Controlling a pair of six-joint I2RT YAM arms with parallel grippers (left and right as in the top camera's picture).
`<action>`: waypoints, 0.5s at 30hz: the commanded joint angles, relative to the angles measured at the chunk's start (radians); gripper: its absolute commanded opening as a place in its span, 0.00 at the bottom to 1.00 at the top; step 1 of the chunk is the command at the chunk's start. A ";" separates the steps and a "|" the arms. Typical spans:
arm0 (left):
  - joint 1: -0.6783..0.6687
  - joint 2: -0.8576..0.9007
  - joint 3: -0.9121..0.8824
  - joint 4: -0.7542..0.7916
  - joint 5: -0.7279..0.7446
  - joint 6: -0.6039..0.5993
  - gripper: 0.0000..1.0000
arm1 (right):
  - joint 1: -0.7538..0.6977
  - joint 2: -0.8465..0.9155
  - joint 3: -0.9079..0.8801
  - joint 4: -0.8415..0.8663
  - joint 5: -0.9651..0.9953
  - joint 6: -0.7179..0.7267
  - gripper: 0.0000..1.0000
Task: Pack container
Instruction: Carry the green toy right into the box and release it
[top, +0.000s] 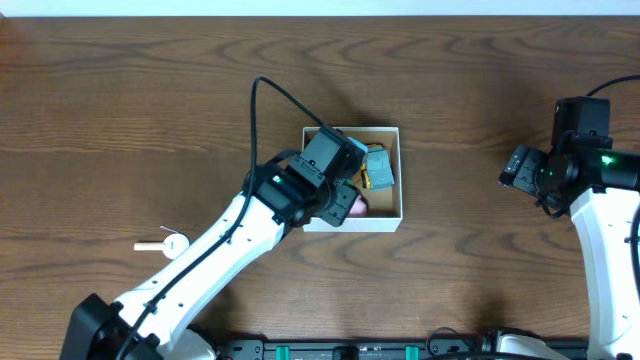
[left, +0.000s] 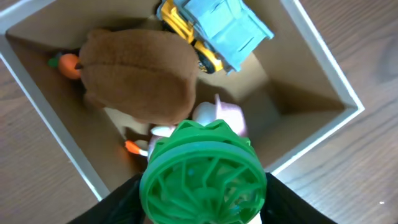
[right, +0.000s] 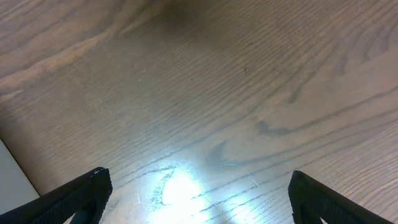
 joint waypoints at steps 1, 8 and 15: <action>0.016 -0.023 0.004 0.005 -0.022 0.016 0.67 | -0.009 0.004 -0.006 -0.002 0.006 -0.016 0.93; 0.082 -0.095 0.004 0.000 -0.029 0.016 0.87 | -0.009 0.004 -0.006 -0.002 0.006 -0.016 0.94; 0.213 -0.209 0.004 -0.116 -0.246 -0.203 0.98 | -0.009 0.004 -0.006 -0.007 0.007 -0.032 0.94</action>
